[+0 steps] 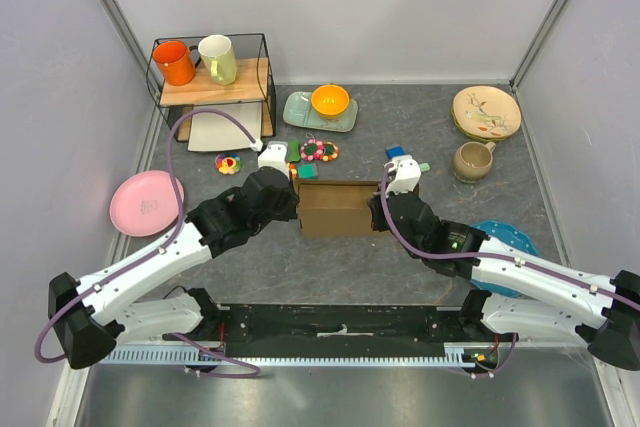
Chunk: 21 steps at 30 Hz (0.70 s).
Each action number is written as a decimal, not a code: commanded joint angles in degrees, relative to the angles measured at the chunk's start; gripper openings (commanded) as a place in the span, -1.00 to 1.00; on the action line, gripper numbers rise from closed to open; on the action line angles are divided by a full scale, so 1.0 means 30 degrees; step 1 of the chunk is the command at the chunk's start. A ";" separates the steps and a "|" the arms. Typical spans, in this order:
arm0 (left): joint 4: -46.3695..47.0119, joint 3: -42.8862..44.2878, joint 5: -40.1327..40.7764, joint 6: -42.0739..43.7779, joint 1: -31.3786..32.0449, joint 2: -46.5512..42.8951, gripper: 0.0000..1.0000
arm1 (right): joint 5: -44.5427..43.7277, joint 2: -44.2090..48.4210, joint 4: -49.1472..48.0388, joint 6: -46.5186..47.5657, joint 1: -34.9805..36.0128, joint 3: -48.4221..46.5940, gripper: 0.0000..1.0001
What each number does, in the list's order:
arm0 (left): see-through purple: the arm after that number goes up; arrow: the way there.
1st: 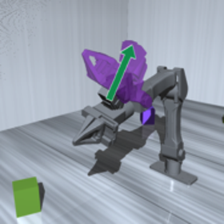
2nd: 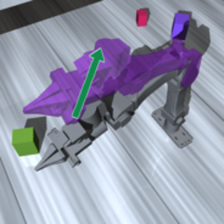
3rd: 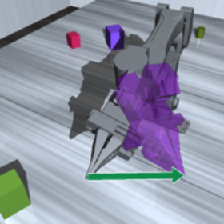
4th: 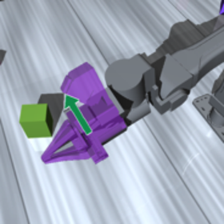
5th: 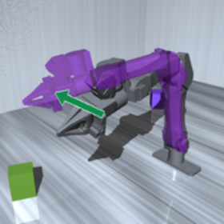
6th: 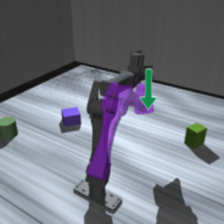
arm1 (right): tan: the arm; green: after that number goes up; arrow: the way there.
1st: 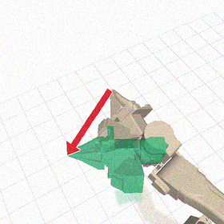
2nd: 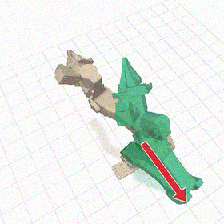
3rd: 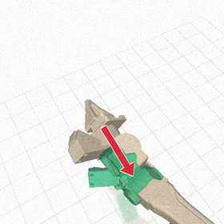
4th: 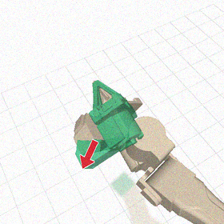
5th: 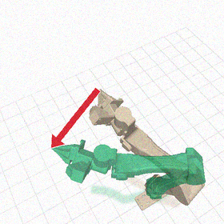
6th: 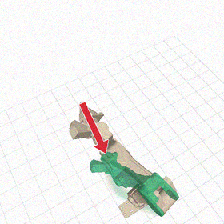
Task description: Fold the paper box
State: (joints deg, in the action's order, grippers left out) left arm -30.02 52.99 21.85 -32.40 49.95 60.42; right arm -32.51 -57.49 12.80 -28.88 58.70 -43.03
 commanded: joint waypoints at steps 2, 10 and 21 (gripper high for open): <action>-0.1154 0.0177 0.1008 0.1513 -0.0040 0.1010 -0.78 | 0.0407 -0.0698 0.3146 0.0282 0.0005 0.0426 -1.00; -0.1535 0.0412 0.1477 0.1836 -0.0011 0.1333 -0.97 | 0.0378 -0.0903 0.3117 0.0341 0.0005 0.0338 -1.00; -0.2649 0.0383 0.2709 0.1953 -0.0040 0.2095 -0.96 | 0.0378 -0.0991 0.3088 0.0341 0.0034 0.0396 -1.00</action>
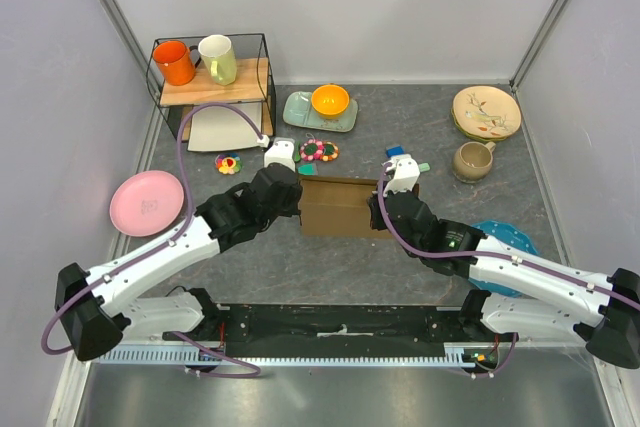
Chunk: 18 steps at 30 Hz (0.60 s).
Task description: Fold the paper box
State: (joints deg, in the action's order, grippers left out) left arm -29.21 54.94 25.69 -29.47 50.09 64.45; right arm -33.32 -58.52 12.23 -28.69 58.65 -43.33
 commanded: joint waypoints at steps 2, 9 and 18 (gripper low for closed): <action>-0.2919 -0.0324 0.1339 0.0860 -0.0083 0.0901 -0.97 | 0.0648 -0.0678 0.3277 0.0275 0.0020 0.0498 -1.00; -0.2744 -0.0850 0.0872 0.0392 -0.0142 0.1545 -0.97 | 0.0707 -0.0532 0.3277 0.0275 0.0019 0.0615 -1.00; -0.1631 -0.2110 -0.0418 -0.0077 -0.0142 0.1516 -0.96 | 0.0765 -0.0415 0.3277 0.0246 0.0020 0.0703 -1.00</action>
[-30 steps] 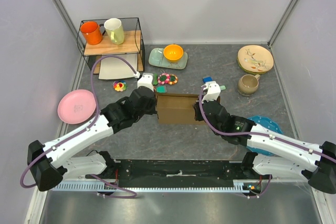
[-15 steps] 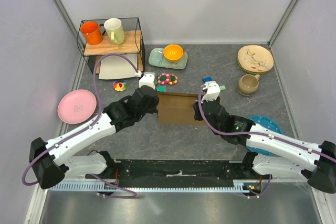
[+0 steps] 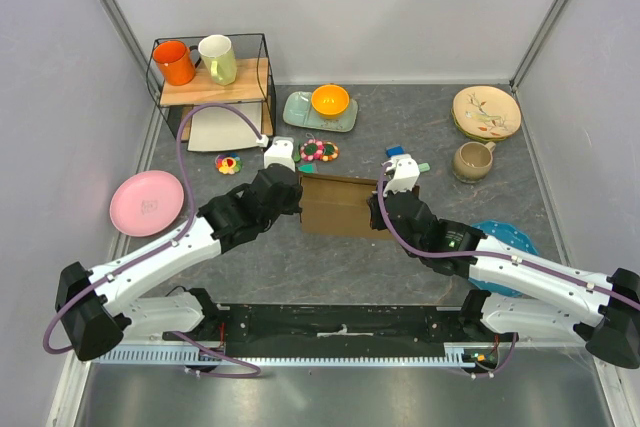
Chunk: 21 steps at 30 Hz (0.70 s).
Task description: Fold the paper box
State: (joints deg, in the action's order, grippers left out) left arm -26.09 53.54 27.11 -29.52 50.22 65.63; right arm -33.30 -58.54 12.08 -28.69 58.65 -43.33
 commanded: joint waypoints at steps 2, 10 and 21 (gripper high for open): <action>-0.2321 -0.1966 -0.1127 -0.0092 -0.0186 0.1181 -0.97 | 0.0758 -0.0407 0.3299 0.0246 0.0019 0.0704 -1.00; -0.1208 -0.2992 -0.2211 -0.0502 -0.0186 0.2118 -0.97 | 0.0933 -0.0319 0.3328 0.0158 0.0019 0.0879 -1.00; -0.1380 -0.2762 -0.1862 -0.0737 -0.0157 0.1741 -0.93 | 0.0904 -0.0554 0.3357 0.0158 0.0019 0.0704 -1.00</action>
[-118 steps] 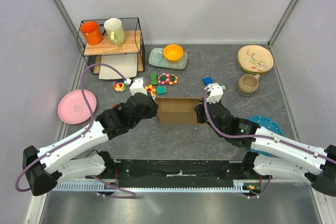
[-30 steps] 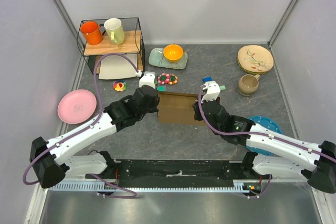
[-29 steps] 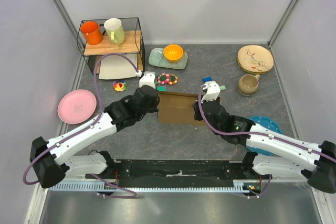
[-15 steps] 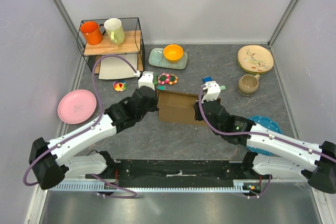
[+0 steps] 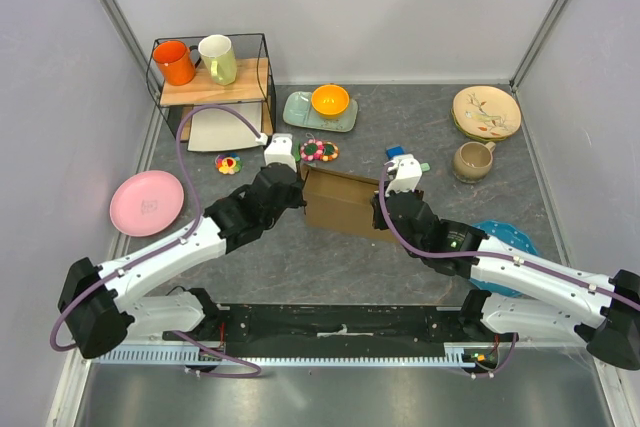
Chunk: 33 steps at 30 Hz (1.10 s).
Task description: Fold the paper box
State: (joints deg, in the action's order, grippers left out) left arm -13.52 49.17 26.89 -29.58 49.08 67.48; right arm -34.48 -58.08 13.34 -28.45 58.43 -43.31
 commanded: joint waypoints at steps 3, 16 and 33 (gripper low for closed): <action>-0.6010 -0.0223 -0.1173 -0.0539 0.0164 -0.0371 -0.66 | 0.1181 -0.0765 0.2935 0.0136 0.0092 0.0667 -1.00; -0.5982 0.3912 -0.2167 0.1394 -0.0159 -0.2337 -0.24 | 0.0712 -0.0619 0.3023 0.0283 0.0092 0.0345 -1.00; -0.6452 0.4266 -0.3808 0.2156 -0.0920 -0.1783 -0.27 | 0.0888 -0.0765 0.3023 0.0371 0.0121 0.0257 -1.00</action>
State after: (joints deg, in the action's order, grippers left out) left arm -32.23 62.48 18.37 -25.52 46.63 61.04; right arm -34.41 -58.39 13.04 -28.08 58.50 -43.55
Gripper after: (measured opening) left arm 0.376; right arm 0.007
